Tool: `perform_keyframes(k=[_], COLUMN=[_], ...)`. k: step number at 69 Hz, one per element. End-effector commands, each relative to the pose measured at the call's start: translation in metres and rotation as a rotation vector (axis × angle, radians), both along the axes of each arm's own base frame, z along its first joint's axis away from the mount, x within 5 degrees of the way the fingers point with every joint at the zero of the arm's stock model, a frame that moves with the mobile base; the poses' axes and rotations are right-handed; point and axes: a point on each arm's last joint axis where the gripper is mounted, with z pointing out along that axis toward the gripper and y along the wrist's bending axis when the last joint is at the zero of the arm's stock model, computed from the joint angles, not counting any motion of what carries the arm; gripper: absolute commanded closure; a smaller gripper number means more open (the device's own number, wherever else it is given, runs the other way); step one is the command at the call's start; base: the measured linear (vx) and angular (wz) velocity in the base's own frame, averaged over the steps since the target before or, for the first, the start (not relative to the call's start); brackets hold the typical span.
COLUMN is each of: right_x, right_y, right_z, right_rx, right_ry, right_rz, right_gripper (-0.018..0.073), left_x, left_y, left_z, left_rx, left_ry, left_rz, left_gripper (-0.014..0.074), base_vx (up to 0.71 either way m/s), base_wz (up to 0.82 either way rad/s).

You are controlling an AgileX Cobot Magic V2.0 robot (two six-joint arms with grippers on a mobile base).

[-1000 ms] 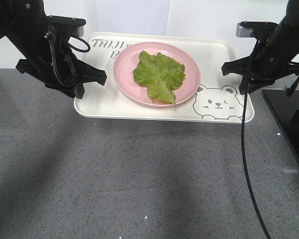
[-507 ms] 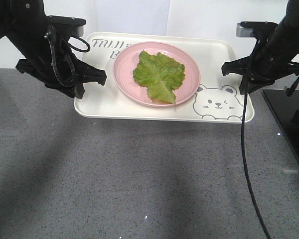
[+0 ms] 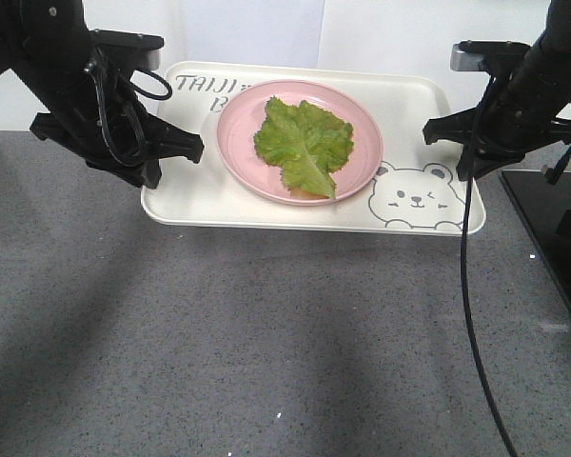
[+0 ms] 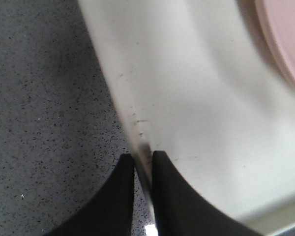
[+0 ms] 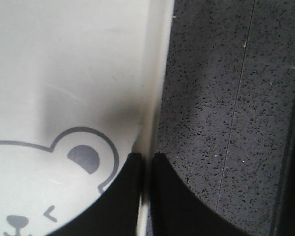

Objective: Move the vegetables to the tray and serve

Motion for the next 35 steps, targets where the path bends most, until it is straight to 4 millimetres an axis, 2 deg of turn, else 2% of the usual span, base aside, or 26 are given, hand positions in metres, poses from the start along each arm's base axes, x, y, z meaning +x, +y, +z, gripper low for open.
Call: perform_keyframes(k=[1, 35], right_x=[-0.0145, -0.0145], right_y=[0.0024, 0.0024], right_z=[0.0341, 0.0341], right_rx=[0.012, 0.012], right_ry=[-0.080, -0.080], right_rz=[0.034, 0.034], right_gripper=[0.0565, 0.0565], left_x=[-0.0129, -0.0129], left_y=[-0.0023, -0.0023], left_z=[0.0339, 0.0339], left_rx=[-0.066, -0.066], left_ry=[-0.115, -0.115], left_rz=[-0.037, -0.037], left_gripper=[0.0602, 0.0602], base_vx=[0.00, 0.00], base_wz=[0.00, 0.00])
